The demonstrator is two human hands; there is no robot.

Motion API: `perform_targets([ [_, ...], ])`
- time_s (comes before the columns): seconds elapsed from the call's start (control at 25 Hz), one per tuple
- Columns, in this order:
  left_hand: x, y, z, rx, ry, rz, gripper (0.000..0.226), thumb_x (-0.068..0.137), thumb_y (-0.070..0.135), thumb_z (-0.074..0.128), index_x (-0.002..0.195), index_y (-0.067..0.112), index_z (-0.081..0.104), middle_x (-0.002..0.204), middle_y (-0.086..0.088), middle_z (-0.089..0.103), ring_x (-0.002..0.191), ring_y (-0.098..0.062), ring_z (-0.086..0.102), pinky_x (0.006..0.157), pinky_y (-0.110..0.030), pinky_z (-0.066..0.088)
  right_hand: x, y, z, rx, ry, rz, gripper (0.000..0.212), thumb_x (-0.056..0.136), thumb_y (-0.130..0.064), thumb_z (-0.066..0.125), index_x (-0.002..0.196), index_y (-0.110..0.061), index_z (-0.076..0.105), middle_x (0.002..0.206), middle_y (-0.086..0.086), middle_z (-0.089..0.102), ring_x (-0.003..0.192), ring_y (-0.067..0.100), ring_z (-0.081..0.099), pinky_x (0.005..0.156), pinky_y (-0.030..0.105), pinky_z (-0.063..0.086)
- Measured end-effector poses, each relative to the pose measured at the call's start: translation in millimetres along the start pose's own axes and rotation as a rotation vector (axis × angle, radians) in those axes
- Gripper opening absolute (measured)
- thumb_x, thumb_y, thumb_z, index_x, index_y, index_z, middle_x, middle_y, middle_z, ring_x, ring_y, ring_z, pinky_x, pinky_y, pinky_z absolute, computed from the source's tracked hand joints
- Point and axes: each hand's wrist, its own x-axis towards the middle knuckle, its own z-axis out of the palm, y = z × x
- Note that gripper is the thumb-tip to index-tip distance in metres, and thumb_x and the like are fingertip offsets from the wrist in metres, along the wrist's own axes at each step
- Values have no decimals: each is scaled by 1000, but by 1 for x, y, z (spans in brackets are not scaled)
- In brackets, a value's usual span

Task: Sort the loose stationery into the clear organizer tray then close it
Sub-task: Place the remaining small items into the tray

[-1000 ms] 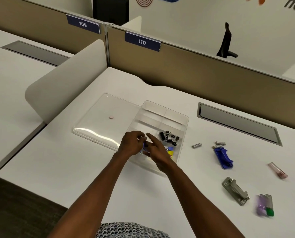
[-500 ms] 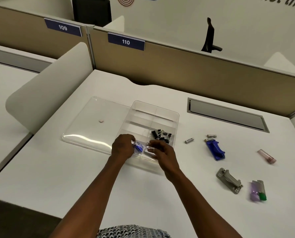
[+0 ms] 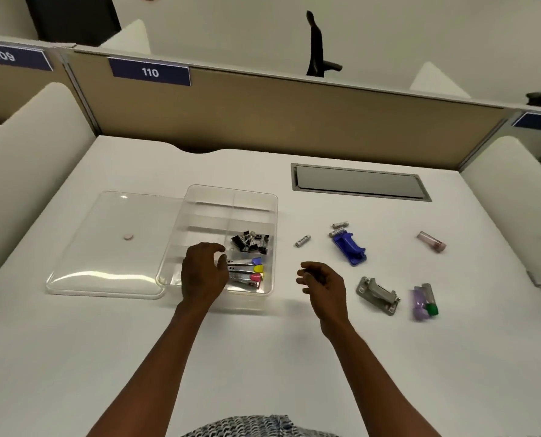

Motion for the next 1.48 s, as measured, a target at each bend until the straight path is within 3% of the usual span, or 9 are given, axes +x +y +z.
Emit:
perform_targets([
  [0.16, -2, 27, 12, -109, 0, 109, 16, 85, 11, 68, 100, 17, 72, 104, 2, 69, 107, -20, 57, 89, -22, 40, 17, 13, -29, -488, 148, -55, 26, 88, -19, 69, 114, -25, 68, 114, -1, 71, 105, 16, 66, 92, 32, 52],
  [0.36, -10, 68, 40, -180, -94, 268, 14, 83, 9, 70, 95, 15, 73, 99, 2, 68, 104, -17, 58, 91, -11, 33, 40, 23, -47, -1327, -145, -162, 93, 82, -45, 76, 156, -23, 25, 165, 12, 18, 153, 31, 11, 117, 42, 28],
  [0.52, -7, 95, 65, -121, -191, 388, 15, 85, 16, 68, 99, 17, 72, 101, 2, 67, 106, -15, 55, 89, -19, 37, 71, 4, -40, -1519, -212, -164, 139, 60, -59, 87, 159, -21, -2, 166, 15, -10, 152, 37, -16, 121, 57, 9],
  [0.68, 10, 113, 88, 39, -290, 479, 17, 84, 12, 66, 99, 11, 72, 97, -6, 68, 104, -26, 56, 92, -35, 44, 91, -4, -37, -1632, -258, -157, 153, 51, -62, 90, 159, -19, -10, 165, 19, -16, 151, 41, -19, 119, 62, 2],
  [0.84, 41, 120, 107, 185, -344, 517, 21, 85, 14, 63, 104, 9, 70, 94, -10, 68, 97, -31, 57, 93, -36, 39, 104, -1, -39, -1587, -322, -175, 142, 57, -65, 85, 159, -19, -3, 166, 16, -6, 153, 40, -10, 120, 61, -1],
  [1.04, 61, 125, 135, 502, -546, 561, 33, 89, 25, 54, 120, 15, 60, 111, -8, 65, 117, -32, 50, 109, -38, 24, 137, -26, -54, -1411, -14, -320, 44, 90, -26, 59, 133, -16, 54, 140, 10, 53, 133, 31, 41, 105, 41, 35],
  [1.12, 61, 127, 145, 581, -614, 545, 37, 90, 20, 54, 126, 12, 57, 120, -12, 61, 130, -35, 41, 119, -43, 13, 146, -31, -58, -1417, -10, -288, 42, 92, -17, 53, 134, -16, 55, 138, 8, 55, 131, 30, 42, 102, 39, 36],
  [1.24, 59, 134, 156, 688, -671, 502, 32, 90, 13, 50, 121, 13, 57, 119, -11, 60, 120, -32, 49, 121, -48, 11, 160, -33, -57, -1474, -10, -295, 36, 92, -14, 50, 128, -14, 56, 127, 9, 58, 122, 29, 45, 94, 39, 40],
  [1.48, 60, 125, 160, 608, -621, 550, 30, 87, 1, 41, 109, 14, 56, 110, -8, 58, 96, -30, 58, 89, -35, 33, 180, -25, -53, -1544, -60, -316, 31, 90, -7, 47, 115, -9, 65, 123, 9, 60, 119, 30, 47, 92, 38, 41],
])
